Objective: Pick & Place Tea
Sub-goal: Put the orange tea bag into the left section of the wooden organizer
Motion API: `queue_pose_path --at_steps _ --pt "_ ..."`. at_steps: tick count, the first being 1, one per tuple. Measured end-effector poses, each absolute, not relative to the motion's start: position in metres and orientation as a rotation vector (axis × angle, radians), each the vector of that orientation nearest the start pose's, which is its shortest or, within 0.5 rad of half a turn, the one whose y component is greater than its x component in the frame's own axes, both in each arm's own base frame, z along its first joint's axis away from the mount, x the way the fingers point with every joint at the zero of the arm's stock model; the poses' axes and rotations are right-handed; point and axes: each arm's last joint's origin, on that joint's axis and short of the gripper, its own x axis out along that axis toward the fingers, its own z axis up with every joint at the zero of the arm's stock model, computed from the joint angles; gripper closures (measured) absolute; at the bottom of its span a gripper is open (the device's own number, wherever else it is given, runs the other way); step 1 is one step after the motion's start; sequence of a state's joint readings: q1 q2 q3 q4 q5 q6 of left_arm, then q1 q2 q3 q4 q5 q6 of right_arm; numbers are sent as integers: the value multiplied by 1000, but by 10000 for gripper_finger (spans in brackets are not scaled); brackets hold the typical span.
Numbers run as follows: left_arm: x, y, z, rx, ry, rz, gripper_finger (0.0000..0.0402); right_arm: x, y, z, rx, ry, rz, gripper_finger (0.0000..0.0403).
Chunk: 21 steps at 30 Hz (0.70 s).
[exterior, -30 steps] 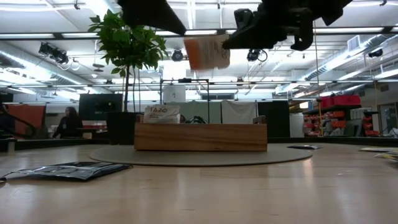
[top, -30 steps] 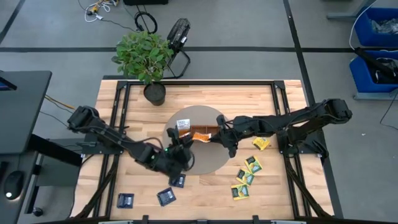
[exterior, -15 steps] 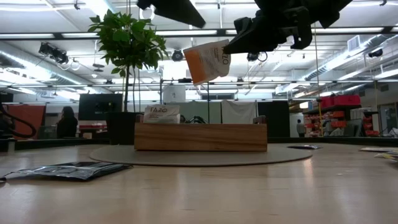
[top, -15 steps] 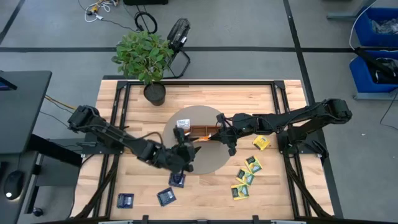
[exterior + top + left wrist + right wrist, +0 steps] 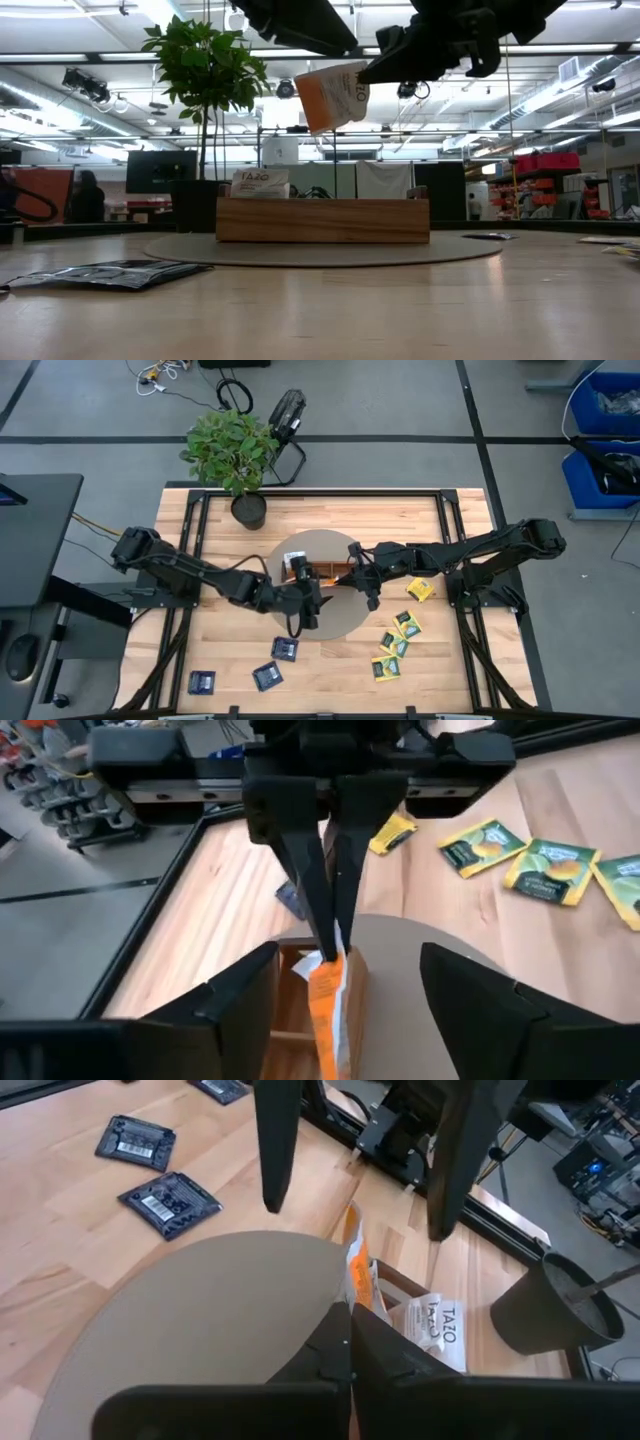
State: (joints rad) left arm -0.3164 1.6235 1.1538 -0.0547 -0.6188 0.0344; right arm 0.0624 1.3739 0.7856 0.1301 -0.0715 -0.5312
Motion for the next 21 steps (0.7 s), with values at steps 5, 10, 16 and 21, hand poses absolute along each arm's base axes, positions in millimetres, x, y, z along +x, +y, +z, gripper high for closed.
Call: queue_pose_path --at_steps 5,10,16,21 --pt "352 -90 254 264 512 262 180 292 20 235 -519 403 248 403" --pt "360 -90 243 268 518 251 204 292 20 234 -505 406 248 403" --pt "361 -91 243 292 515 255 239 291 20 233 -495 422 251 403" --pt "360 -90 243 300 519 271 272 291 20 232 -493 429 248 403"
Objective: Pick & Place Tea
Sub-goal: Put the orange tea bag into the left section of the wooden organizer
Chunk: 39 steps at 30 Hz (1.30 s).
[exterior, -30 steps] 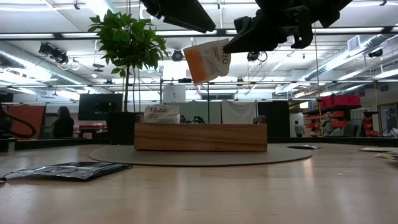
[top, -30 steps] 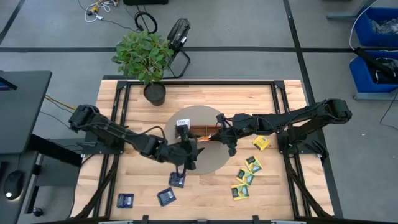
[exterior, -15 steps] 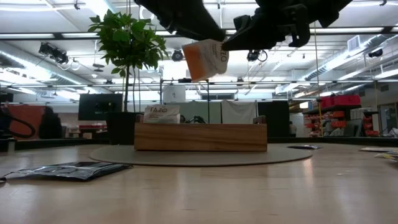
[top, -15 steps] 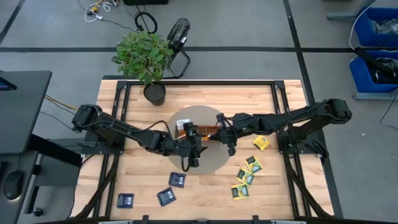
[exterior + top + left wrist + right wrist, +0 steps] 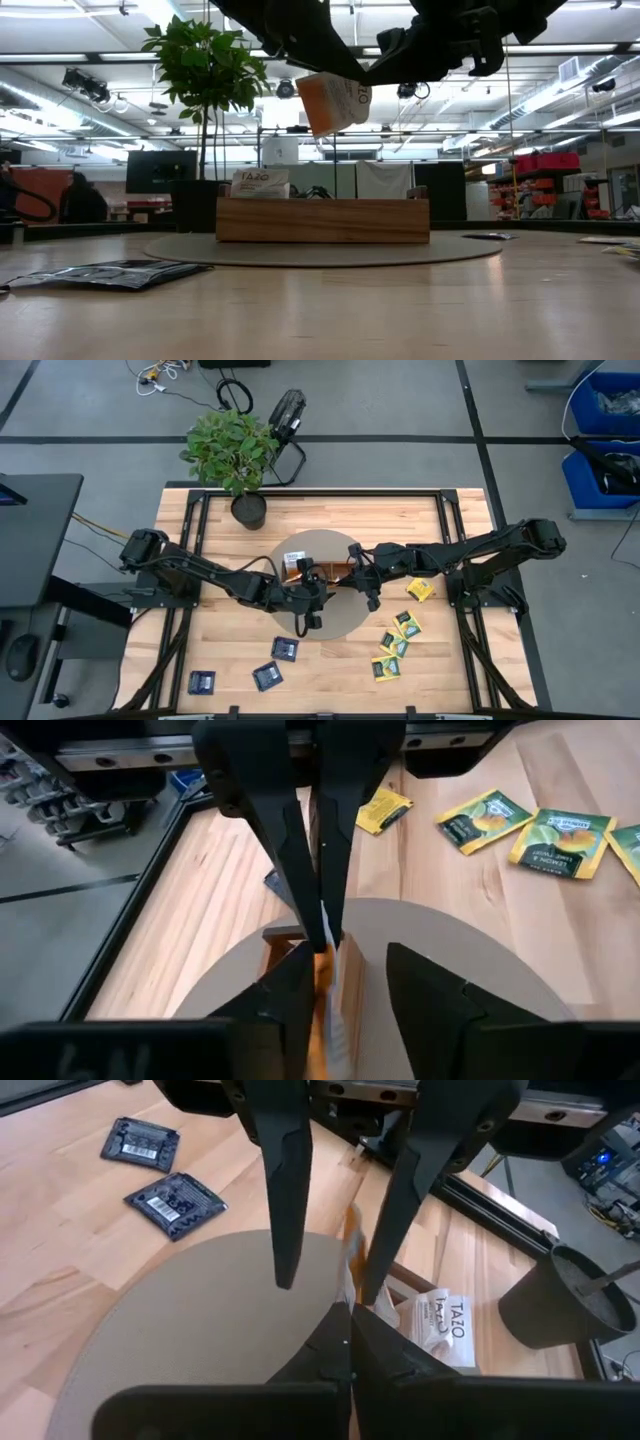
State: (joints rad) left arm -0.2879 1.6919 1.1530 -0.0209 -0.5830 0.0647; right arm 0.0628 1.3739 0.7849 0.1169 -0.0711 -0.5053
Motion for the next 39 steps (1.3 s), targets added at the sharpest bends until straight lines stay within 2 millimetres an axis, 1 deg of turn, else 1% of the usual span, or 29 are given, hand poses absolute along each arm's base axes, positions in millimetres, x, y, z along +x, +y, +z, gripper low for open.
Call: queue_pose_path --at_steps 5,13,15,20,24,29,33,36,39 --pt "360 -89 242 305 530 272 309 291 20 232 -496 428 248 403" --pt "360 -87 242 321 529 309 388 291 21 233 -492 419 265 403" --pt "360 -87 242 333 530 315 395 291 21 233 -492 418 265 403" --pt "359 -88 243 358 529 338 398 291 21 233 -492 414 263 396" --pt "355 -96 243 410 529 401 399 291 21 234 -492 408 257 357" --pt "346 -114 242 471 525 475 399 293 19 236 -506 402 185 281" --pt "334 -132 239 458 516 525 400 294 18 238 -516 379 171 229" --pt "323 -143 230 466 484 585 400 294 18 239 -530 371 171 208" --pt "312 -148 220 450 447 655 400 294 18 240 -534 359 169 203"
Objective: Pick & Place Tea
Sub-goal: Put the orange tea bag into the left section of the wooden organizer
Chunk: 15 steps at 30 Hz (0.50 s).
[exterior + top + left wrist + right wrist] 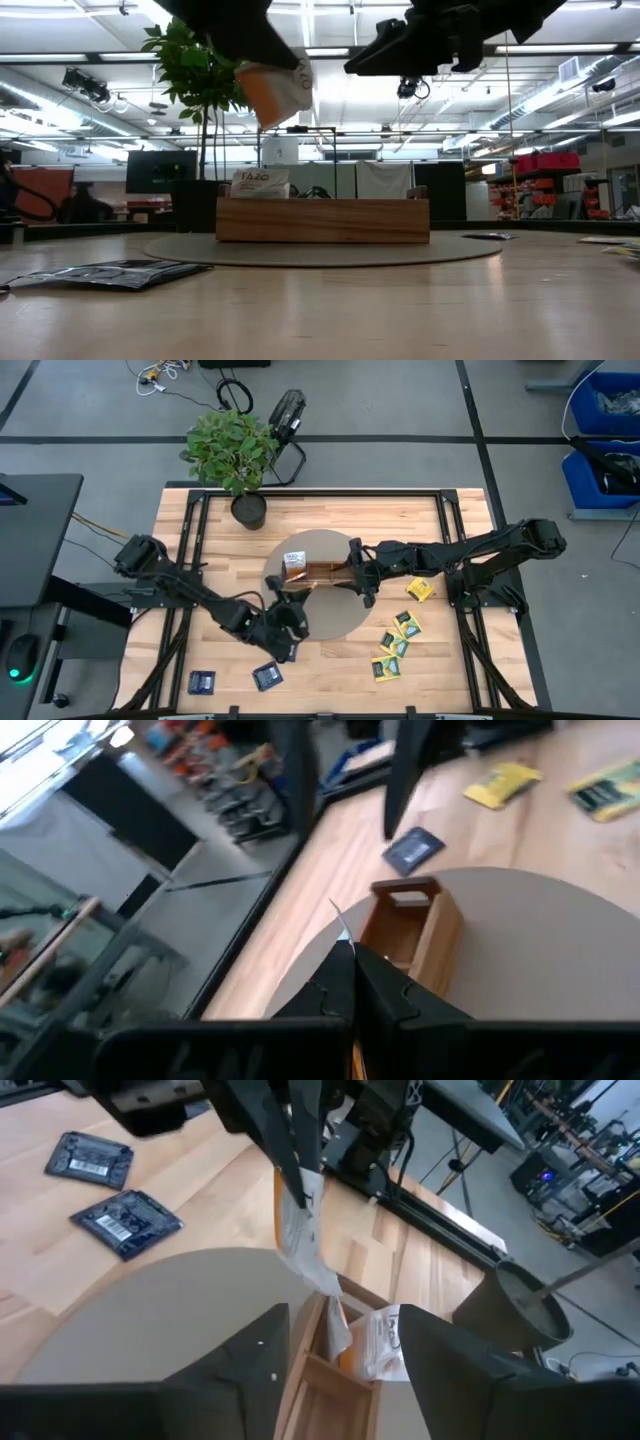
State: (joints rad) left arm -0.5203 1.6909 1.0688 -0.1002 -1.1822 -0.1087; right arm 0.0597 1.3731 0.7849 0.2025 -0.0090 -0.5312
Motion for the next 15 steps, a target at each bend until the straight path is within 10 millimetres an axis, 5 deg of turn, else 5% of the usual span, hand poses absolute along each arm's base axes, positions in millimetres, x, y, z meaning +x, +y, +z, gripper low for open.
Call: queue_pose_path --at_steps 15 --pt "276 -156 178 297 224 832 400 296 22 245 -441 268 307 218"
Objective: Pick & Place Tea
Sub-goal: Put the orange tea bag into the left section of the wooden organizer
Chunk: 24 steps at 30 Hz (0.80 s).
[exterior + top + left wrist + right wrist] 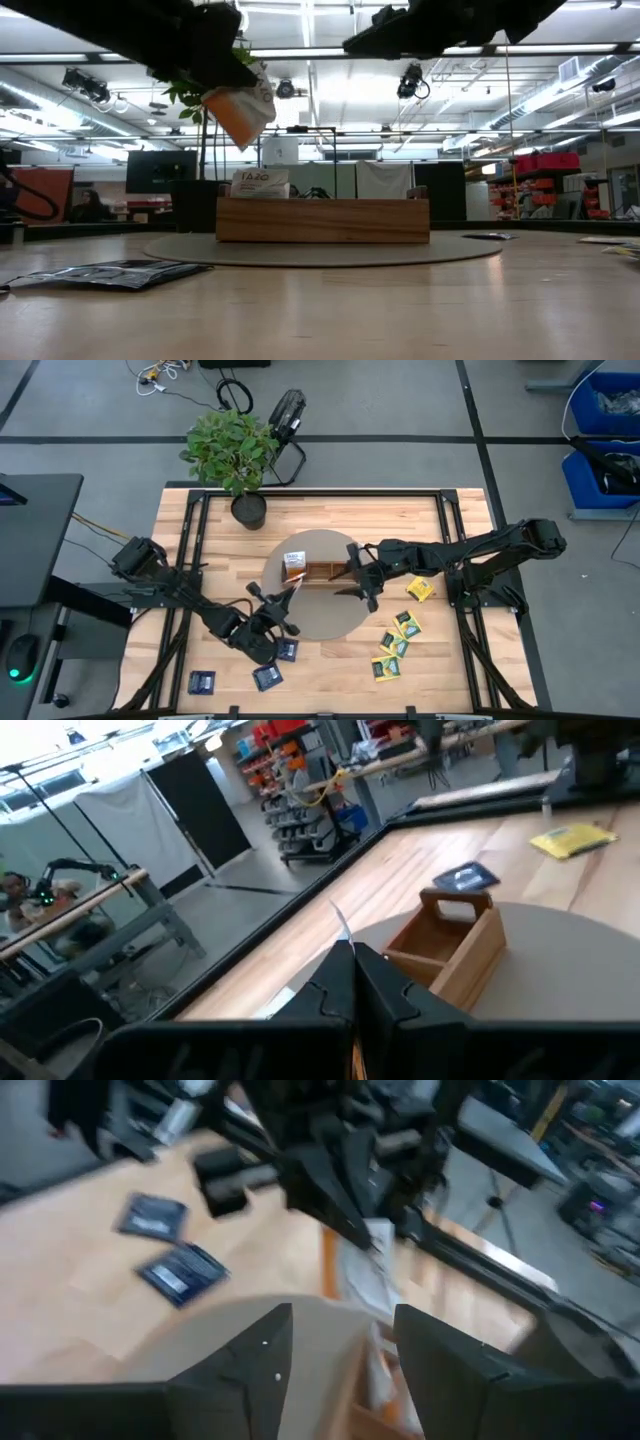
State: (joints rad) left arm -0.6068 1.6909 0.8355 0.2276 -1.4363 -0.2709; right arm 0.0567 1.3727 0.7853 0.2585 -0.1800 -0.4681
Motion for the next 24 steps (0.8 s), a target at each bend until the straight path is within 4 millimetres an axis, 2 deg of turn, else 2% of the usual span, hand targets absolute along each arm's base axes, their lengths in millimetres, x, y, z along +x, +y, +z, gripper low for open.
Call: queue_pose_path --at_steps 7,17,20,24 --pt "279 -171 194 350 214 721 400 299 16 258 -343 146 301 208" --pt "286 -171 212 366 127 581 400 297 16 251 -308 214 355 143" --pt "278 -165 209 315 57 556 400 296 17 250 -305 220 376 136" --pt "257 -151 200 228 -81 495 400 296 17 249 -308 234 381 137"
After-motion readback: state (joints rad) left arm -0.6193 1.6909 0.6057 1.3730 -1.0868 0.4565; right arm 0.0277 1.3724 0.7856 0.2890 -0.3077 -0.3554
